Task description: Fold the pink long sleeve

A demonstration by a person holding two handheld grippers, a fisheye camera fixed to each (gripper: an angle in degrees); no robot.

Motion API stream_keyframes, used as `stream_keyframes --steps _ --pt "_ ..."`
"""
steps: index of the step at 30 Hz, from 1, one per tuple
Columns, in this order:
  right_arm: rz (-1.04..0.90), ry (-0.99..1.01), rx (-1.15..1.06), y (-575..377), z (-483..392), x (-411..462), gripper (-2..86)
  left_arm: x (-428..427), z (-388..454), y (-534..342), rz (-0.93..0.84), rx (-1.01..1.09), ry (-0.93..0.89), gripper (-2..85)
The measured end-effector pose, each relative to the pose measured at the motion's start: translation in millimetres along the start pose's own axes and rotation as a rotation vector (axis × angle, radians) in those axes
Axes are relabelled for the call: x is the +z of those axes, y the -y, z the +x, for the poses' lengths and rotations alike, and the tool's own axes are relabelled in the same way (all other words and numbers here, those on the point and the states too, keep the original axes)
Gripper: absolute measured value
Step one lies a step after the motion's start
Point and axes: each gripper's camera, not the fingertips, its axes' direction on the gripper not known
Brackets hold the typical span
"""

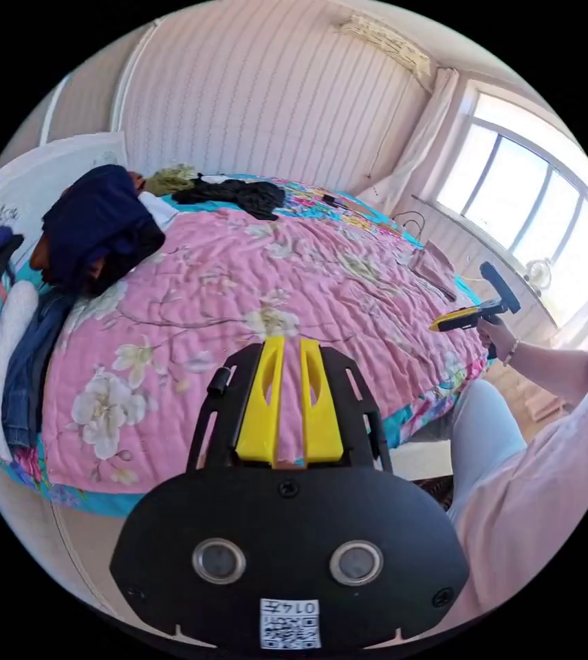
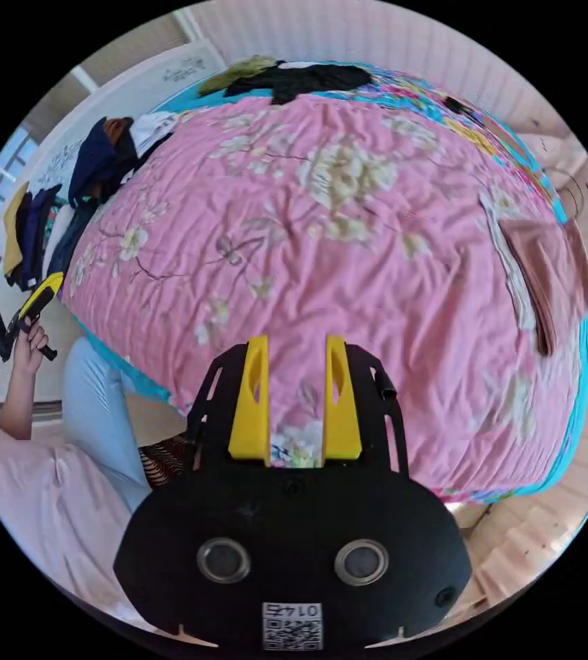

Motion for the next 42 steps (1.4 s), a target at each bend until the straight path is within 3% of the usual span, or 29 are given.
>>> stream_keyframes --steps 6,11,17,21,25,29,35,42 --pt "0.301 -0.07 0.332 -84 104 -52 13.6 59 111 68 0.049 0.234 -0.033 4.5" --pt "0.506 -0.141 0.354 -99 163 -82 13.7 127 188 138 -0.028 0.372 -0.154 5.3" --pt "0.597 -0.27 0.465 -106 252 -105 13.1 225 286 222 -0.075 0.531 -0.217 6.1" --pt "0.718 -0.071 0.555 -116 315 -110 11.6 294 346 282 -0.064 0.57 -0.27 6.0" --pt "0.58 -0.027 0.51 -102 344 -103 8.3 356 396 334 -0.066 0.608 -0.239 6.6" --pt "0.61 0.011 0.536 -122 363 -116 7.2 429 438 393 -0.094 0.548 -0.207 7.6" --pt "0.616 0.091 0.546 -145 388 -130 5.5 518 485 431 -0.27 0.52 -0.124 9.7" --pt "0.665 -0.021 0.477 -165 379 -157 0.6 500 504 461 -0.298 0.546 -0.183 0.5"
